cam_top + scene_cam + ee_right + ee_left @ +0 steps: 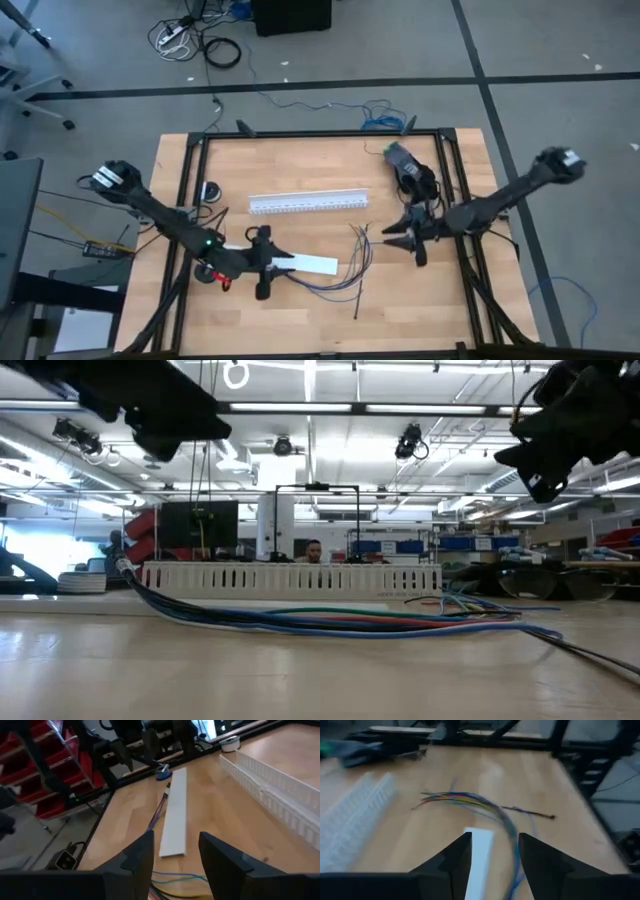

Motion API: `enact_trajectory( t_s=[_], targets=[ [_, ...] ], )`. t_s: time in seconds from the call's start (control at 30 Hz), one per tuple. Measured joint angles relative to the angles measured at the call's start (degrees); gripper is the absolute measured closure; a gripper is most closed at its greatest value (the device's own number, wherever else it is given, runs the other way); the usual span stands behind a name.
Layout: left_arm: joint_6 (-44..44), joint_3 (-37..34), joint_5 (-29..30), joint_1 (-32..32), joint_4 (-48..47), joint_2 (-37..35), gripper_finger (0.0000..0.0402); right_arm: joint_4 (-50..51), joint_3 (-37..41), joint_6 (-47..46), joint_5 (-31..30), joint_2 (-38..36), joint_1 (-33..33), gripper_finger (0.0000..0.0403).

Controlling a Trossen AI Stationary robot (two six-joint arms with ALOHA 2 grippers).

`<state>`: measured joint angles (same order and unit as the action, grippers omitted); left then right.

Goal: Ziptie cables
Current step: Wrap the colored wires together using a zip tie

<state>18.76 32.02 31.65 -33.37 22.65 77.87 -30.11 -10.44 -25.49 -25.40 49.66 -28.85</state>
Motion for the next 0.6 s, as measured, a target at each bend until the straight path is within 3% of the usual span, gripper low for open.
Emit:
enact_trajectory(
  t_s=[0.17, 0.4, 0.6],
  targets=[
    [0.96, -0.45, -0.65, -0.04, 5.34, 3.55, 0.0245, -1.61, -10.5, -3.32, -11.02, 18.04, -7.19, 0.0252],
    [-0.59, -0.36, 3.64, 0.36, 5.69, 5.06, 0.0245, -0.3, -26.38, -7.68, -11.95, 39.49, -9.19, 0.0262],
    [-1.62, -0.36, 5.35, 0.36, 5.71, 5.06, 0.0245, 10.43, -36.55, -24.89, -15.96, 48.19, -13.34, 0.0275]
  ],
)
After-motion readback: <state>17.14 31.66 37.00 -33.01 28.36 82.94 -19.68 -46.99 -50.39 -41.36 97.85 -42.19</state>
